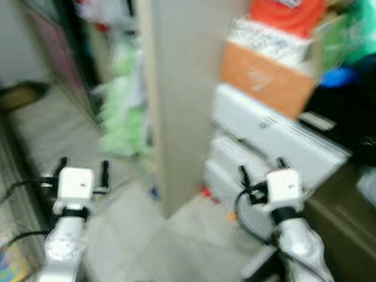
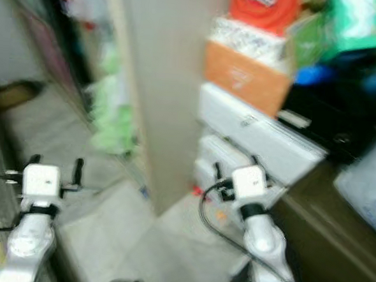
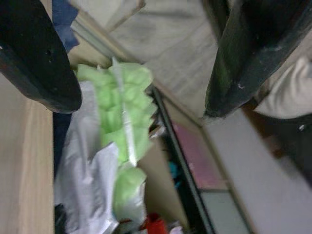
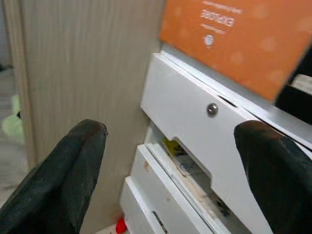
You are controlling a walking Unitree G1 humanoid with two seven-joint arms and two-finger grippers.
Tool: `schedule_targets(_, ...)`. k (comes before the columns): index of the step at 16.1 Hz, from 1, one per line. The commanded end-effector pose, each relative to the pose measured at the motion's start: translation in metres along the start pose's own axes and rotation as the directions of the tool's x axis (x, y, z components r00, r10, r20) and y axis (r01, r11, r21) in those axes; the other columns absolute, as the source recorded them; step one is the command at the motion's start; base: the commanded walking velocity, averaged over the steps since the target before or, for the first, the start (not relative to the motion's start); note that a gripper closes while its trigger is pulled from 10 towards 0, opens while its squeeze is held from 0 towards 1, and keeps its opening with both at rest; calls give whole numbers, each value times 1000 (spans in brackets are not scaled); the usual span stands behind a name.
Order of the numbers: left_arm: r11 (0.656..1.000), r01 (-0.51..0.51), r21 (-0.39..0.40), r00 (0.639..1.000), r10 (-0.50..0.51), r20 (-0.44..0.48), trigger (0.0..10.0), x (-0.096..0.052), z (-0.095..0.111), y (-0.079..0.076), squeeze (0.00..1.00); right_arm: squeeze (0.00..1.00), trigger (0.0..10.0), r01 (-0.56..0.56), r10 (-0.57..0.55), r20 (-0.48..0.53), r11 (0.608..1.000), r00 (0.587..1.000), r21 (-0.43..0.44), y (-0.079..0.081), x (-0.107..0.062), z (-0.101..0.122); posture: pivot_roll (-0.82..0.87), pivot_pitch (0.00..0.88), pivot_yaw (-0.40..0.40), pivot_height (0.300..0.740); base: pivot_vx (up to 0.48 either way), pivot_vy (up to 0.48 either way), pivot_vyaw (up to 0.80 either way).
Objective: Clean up the room
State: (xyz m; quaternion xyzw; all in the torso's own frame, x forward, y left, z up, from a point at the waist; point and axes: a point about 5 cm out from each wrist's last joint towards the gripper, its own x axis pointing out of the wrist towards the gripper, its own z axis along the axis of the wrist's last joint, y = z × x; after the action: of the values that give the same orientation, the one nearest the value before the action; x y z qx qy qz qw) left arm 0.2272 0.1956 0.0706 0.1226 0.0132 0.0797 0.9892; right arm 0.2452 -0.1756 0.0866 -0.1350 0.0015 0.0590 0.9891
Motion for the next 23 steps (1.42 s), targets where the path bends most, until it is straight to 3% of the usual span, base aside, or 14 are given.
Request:
schedule_targets(1, 1000, -21, 14, 1000, 21, 6, 10000, 4, 3, 3, 0, 0, 10000, -13, 13, 18, 1000, 1000, 13, 2, 5, 5, -37, 0, -13, 740, 0, 0, 800)
schedule_targets(8, 1000, -14, 14, 999, 14, 31, 10000, 16, 8, -2, 0, 0, 10000, 5, -6, 41, 1000, 999, 12, -2, 13, 9, -51, 0, -5, 740, 0, 0, 800)
schedule_targets(23, 1000, 8, -5, 999, -8, 50, 10000, 18, 13, -11, 0, 0, 10000, 4, -4, 63, 1000, 998, 2, -1, 17, 11, -43, 0, 0, 740, 0, 0, 800)
